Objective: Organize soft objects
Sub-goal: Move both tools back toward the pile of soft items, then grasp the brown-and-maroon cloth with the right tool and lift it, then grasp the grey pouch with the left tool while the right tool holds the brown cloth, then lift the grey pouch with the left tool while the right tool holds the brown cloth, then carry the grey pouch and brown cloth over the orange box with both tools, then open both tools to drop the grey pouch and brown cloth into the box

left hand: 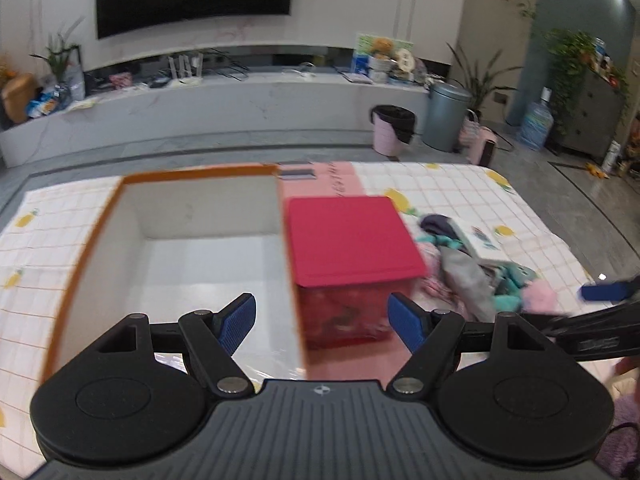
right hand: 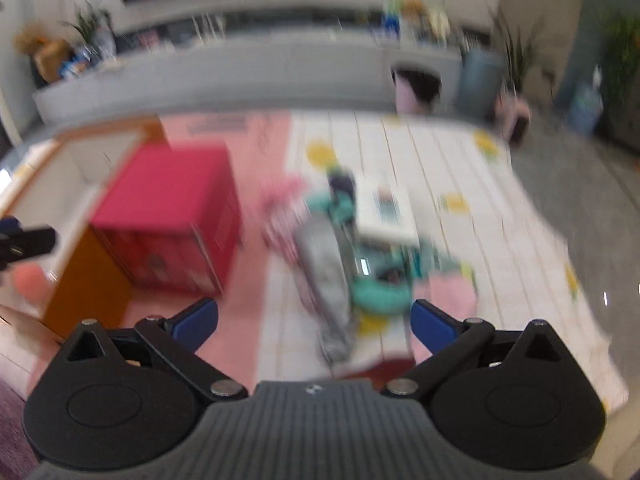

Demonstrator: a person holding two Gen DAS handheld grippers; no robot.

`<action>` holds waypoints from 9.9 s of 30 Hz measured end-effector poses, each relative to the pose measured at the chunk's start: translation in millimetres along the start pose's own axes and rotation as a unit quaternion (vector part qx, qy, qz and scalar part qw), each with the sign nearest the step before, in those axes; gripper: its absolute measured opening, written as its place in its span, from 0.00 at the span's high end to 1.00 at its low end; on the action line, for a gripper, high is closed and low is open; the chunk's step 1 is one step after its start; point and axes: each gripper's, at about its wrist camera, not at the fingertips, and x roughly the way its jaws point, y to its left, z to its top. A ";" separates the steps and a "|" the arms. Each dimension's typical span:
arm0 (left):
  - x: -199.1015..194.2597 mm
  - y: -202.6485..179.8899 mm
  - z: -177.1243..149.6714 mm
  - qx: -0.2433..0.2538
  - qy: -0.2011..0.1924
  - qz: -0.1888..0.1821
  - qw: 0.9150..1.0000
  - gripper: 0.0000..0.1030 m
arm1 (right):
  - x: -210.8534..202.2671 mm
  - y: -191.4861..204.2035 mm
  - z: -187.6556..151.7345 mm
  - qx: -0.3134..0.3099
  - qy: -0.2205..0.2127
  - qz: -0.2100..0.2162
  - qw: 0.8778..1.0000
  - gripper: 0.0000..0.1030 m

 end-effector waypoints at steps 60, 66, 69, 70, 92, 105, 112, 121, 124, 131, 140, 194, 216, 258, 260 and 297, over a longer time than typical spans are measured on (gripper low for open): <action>23.0 -106.8 -64.6 0.119 0.054 -0.035 0.991 0.15 | 22.4 -68.4 -49.2 0.149 0.017 -0.037 0.988 0.93; 20.5 -103.3 -66.6 0.121 0.051 -0.011 0.991 0.15 | 74.5 -79.2 -61.8 0.189 0.118 0.006 0.975 0.38; 15.5 -99.1 -65.1 0.116 0.049 -0.016 0.992 0.15 | 96.2 -75.9 -63.6 0.191 0.176 0.012 0.966 0.20; 13.4 -98.1 -65.1 0.116 0.047 -0.018 0.992 0.15 | 102.2 -76.4 -65.0 0.199 0.201 0.015 0.959 0.17; 36.8 -98.3 -49.7 0.073 0.054 -0.045 0.995 0.15 | 123.5 -32.5 -78.1 0.103 0.241 -0.072 0.962 0.70; 90.2 -145.3 -26.6 0.085 0.066 -0.023 0.994 0.15 | 55.8 -61.5 -59.8 0.158 0.093 -0.078 0.980 0.91; 143.7 -160.2 -5.3 0.051 0.081 -0.002 0.995 0.15 | 33.0 -93.5 -57.6 0.209 0.050 -0.076 0.974 0.91; 187.7 -168.8 -4.6 0.019 0.107 0.014 0.994 0.17 | 46.8 -86.3 -62.7 0.180 0.085 -0.074 0.977 0.91; 184.7 -165.6 -5.8 0.001 0.107 -0.005 0.994 0.34 | 47.8 -87.5 -64.2 0.179 0.093 -0.077 0.976 0.91; 173.0 -165.1 -6.9 0.000 0.097 -0.014 0.995 0.86 | 42.8 -85.6 -64.0 0.175 0.083 -0.068 0.979 0.91; 105.9 -147.1 -17.0 0.049 0.050 -0.030 0.997 0.95 | 46.6 -84.8 -64.0 0.170 0.091 -0.067 0.979 0.91; 56.4 -83.0 -65.2 0.019 0.121 -0.003 0.992 0.98 | 53.4 -58.7 -62.3 0.101 0.115 -0.051 0.987 0.86; -5.6 -54.0 14.3 0.016 0.033 -0.035 0.999 0.98 | 16.8 -17.0 -18.0 0.054 0.001 -0.151 0.987 0.86; 66.0 139.5 10.2 -0.063 0.085 0.145 0.984 0.98 | 117.1 226.5 47.3 -0.082 0.035 0.094 0.992 0.85; 71.6 135.2 8.4 -0.053 0.090 0.135 0.985 0.98 | 124.8 226.5 43.4 -0.087 0.043 0.094 0.991 0.84; 23.7 151.9 4.8 -0.080 0.029 0.069 0.994 0.33 | 125.4 250.6 27.8 -0.140 0.032 0.058 0.988 0.78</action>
